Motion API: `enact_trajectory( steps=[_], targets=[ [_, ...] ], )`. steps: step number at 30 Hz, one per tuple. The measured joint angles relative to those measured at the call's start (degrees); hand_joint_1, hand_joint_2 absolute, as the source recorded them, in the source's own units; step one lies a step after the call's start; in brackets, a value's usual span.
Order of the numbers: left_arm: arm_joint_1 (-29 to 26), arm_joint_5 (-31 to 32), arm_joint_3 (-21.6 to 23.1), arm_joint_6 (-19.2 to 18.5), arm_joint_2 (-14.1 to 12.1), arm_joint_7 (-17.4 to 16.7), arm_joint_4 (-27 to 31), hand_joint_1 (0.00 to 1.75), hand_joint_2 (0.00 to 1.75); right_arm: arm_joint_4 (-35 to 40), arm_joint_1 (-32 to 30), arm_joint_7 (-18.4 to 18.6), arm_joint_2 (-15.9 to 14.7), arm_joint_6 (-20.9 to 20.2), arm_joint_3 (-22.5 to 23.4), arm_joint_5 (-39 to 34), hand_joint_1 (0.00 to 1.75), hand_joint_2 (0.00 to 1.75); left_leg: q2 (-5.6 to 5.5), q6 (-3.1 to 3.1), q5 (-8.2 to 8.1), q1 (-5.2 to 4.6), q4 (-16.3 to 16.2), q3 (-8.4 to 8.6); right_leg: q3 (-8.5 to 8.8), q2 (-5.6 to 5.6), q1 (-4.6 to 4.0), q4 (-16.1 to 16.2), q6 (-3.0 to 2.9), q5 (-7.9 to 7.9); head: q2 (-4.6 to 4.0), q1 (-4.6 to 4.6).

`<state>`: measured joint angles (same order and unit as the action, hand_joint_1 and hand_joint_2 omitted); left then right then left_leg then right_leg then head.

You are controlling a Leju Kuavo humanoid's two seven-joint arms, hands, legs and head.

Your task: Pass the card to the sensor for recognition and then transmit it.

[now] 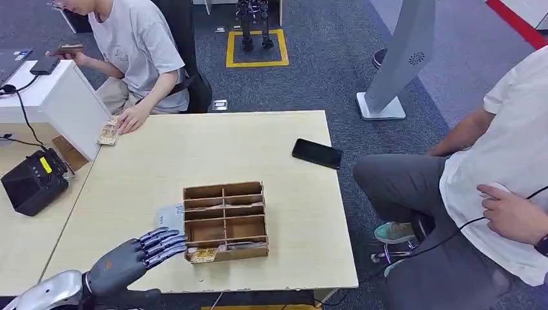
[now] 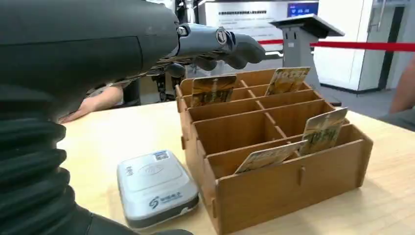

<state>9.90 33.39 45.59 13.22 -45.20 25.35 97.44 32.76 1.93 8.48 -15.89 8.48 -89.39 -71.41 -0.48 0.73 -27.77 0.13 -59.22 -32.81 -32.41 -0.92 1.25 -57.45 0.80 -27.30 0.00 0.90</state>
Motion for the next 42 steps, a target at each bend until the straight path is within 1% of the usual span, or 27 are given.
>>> enact_trajectory(
  steps=[4,6,11,13,15,19,23,29,37,39,42],
  targets=[
    [1.1,1.8,1.6,1.1,1.2,-0.9,-0.2,0.0,1.75,0.2,0.0,0.2,0.0,0.1,0.0,0.1,0.0,0.0,0.0,0.0,0.0,0.0,0.0,0.0,0.0,0.0,0.0,0.0,0.0,0.0,0.0,-0.04],
    [1.4,1.8,2.5,2.1,1.8,-1.1,-0.3,0.0,1.75,0.4,0.0,0.2,0.0,0.3,0.0,0.1,0.0,0.0,0.0,0.0,0.0,0.0,0.0,0.0,0.0,0.0,0.0,0.0,0.0,0.0,0.0,0.0],
    [2.5,1.8,4.9,2.6,2.8,-1.5,-1.1,0.0,1.75,0.6,0.0,0.4,0.0,0.4,0.0,0.2,0.0,0.0,0.0,0.0,0.0,0.0,0.0,0.0,-0.01,0.0,0.0,0.0,0.0,0.0,0.0,-0.02],
    [2.7,2.4,5.7,3.1,3.3,-2.2,-1.7,0.0,1.75,0.7,0.0,0.5,0.0,0.5,0.0,0.3,0.0,0.0,0.0,0.0,0.0,0.0,0.0,0.0,-0.01,0.0,0.0,0.0,0.0,0.0,0.0,0.0],
    [3.0,4.5,6.3,4.3,4.0,-3.7,-2.5,0.0,1.75,0.7,0.0,0.5,0.0,0.5,0.0,0.4,0.0,0.0,0.0,0.0,0.0,0.0,0.0,0.0,-0.01,0.0,0.0,0.0,0.0,0.0,0.0,0.0],
    [3.4,5.0,7.4,4.9,4.9,-4.4,-3.9,0.0,1.75,0.7,0.0,0.5,0.0,0.5,0.0,0.3,0.0,0.0,0.0,0.0,0.0,0.0,0.0,-0.01,-0.01,0.0,0.0,0.0,0.0,0.0,0.0,-0.02],
    [3.5,5.1,7.7,5.0,5.5,-4.5,-4.6,0.0,1.75,0.7,0.1,0.6,0.0,0.5,0.0,0.3,0.0,0.0,0.0,0.0,0.0,0.0,0.0,-0.01,-0.02,0.0,0.0,0.0,0.0,0.0,0.0,-0.02],
    [4.1,7.3,8.5,7.5,6.2,-7.3,-6.2,0.0,1.75,0.7,0.1,0.7,0.0,0.2,0.0,0.1,0.0,0.0,0.0,0.0,0.0,0.0,0.0,-0.01,-0.02,0.0,0.0,0.0,0.0,0.0,0.0,0.0],
    [4.6,8.0,8.9,8.0,7.3,-7.9,-8.2,0.0,1.75,0.7,0.1,0.8,0.0,0.0,0.0,0.2,0.0,0.0,0.0,0.0,0.0,0.0,0.0,-0.01,-0.02,0.0,0.0,0.0,0.0,0.0,0.0,0.0],
    [4.7,8.0,8.9,8.5,7.5,-8.2,-8.5,0.0,1.75,0.6,0.1,0.8,0.0,-0.2,0.0,0.2,0.0,0.0,0.0,0.0,0.0,0.0,0.0,-0.02,-0.02,0.0,0.0,0.0,0.0,0.0,0.0,0.0],
    [5.0,9.8,9.0,10.1,8.0,-9.6,-9.1,0.0,1.75,0.6,0.1,0.8,0.0,-0.4,0.0,0.3,0.0,0.0,0.0,0.0,0.0,0.0,0.0,-0.02,-0.02,0.0,0.0,0.0,0.0,0.0,0.0,-0.02]
  ],
)
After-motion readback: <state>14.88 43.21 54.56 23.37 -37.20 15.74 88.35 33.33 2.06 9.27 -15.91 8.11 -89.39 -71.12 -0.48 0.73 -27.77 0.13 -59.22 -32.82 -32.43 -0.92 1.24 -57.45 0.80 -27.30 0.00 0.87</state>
